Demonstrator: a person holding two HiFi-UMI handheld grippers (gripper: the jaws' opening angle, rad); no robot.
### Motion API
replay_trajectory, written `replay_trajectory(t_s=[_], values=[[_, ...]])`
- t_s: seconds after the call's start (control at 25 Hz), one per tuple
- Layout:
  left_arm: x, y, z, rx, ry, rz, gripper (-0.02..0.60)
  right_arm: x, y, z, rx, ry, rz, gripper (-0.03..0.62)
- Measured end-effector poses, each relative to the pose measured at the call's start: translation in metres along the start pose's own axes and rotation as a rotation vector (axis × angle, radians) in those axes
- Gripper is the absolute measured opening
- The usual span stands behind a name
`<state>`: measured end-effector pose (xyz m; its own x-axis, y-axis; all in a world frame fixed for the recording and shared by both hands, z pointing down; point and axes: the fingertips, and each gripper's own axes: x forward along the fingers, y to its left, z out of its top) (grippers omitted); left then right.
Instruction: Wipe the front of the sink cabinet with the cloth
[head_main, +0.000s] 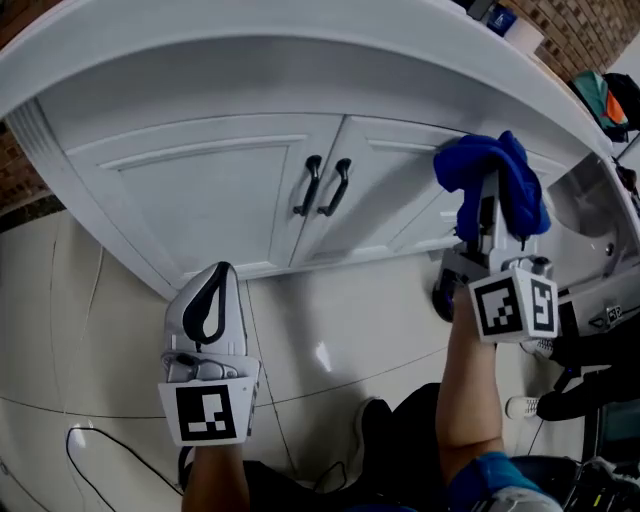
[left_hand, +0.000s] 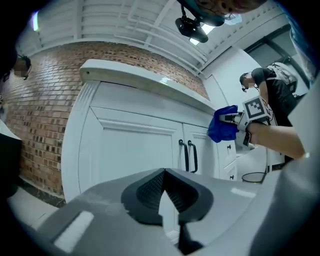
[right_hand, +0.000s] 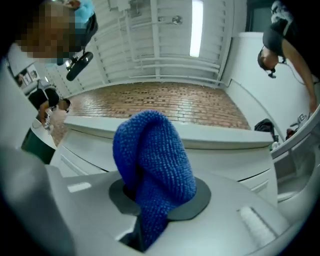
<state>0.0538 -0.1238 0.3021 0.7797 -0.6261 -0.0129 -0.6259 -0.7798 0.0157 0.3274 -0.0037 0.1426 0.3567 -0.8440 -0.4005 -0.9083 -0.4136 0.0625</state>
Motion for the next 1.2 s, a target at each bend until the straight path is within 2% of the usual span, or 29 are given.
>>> replay_trajectory(t_s=[0.16,0.32,0.6,0.76,0.92,1.08,1.2], values=[[0.007,-0.022,-0.001,0.056,0.012,-0.003,0.002,0.004,-0.05,0.004,-0.004,-0.045,-0.087,0.06],[0.016,-0.046,-0.006,0.093,0.034,-0.025,0.002,0.006,-0.075,-0.023,0.003,0.019,-0.089,0.06],[0.03,-0.082,-0.005,0.121,0.02,-0.072,0.002,0.002,-0.078,-0.08,-0.026,0.168,-0.03,0.06],[0.043,-0.098,0.013,0.108,-0.05,-0.087,0.002,-0.004,-0.078,-0.102,-0.029,0.234,-0.015,0.06],[0.059,-0.128,0.031,0.09,-0.117,-0.139,0.002,-0.019,-0.071,-0.132,-0.046,0.322,0.02,0.06],[0.075,-0.152,0.03,0.138,-0.103,-0.185,0.002,-0.038,-0.066,-0.171,-0.032,0.406,0.051,0.06],[0.079,-0.154,-0.002,0.162,-0.025,-0.18,0.002,-0.047,-0.067,-0.208,-0.011,0.47,0.061,0.06]])
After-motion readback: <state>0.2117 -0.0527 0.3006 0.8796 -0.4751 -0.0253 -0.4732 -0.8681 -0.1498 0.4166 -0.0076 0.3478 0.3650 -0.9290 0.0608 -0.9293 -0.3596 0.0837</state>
